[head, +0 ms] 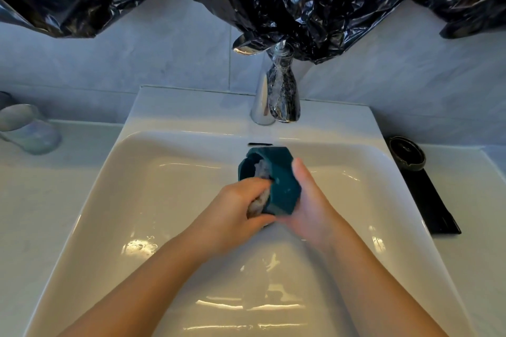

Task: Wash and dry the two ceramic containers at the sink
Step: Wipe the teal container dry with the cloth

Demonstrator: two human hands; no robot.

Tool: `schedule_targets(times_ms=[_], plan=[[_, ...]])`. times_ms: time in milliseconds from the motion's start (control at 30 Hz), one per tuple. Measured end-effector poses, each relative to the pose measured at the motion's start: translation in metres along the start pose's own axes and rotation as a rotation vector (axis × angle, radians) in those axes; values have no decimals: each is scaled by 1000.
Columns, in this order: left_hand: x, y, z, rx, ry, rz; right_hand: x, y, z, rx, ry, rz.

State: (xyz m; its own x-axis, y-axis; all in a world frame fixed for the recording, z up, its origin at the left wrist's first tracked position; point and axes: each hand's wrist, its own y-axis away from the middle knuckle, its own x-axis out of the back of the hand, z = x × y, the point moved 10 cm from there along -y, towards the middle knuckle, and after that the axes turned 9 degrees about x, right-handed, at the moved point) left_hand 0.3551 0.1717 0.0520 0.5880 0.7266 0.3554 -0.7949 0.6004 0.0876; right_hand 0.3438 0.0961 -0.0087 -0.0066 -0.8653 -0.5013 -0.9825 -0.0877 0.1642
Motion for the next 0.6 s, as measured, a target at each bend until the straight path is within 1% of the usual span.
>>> schedule_targets(times_ms=[33,67,100,167,200,233,333,367,400,500,533,567,600], plan=[[-5,2,1,-8,-17,-17,1,0,1,-1,3,20],[-8,2,-1,14,46,-23,5,-2,-1,39,58,59],[-10,1,-3,72,160,-42,8,-3,-7,115,137,89],[-9,0,-7,162,343,-25,9,-3,-19,253,280,103],[-5,0,-7,146,336,7,7,-3,-22,274,302,87],[-1,0,-5,112,300,31,6,-3,-20,245,281,68],[0,2,8,-63,-83,25,2,-1,-7,62,83,-5],[-5,4,8,-80,-111,8,2,0,-6,50,64,-7],[-9,5,4,-51,-50,-13,3,-1,-7,71,88,10],[-7,2,-9,161,390,-18,2,-1,-26,285,309,67],[-5,1,-11,183,462,-2,0,-1,-31,339,361,80],[-1,1,-10,171,469,16,-2,-1,-33,358,382,83],[3,1,-8,122,411,31,-2,-1,-32,341,375,73]])
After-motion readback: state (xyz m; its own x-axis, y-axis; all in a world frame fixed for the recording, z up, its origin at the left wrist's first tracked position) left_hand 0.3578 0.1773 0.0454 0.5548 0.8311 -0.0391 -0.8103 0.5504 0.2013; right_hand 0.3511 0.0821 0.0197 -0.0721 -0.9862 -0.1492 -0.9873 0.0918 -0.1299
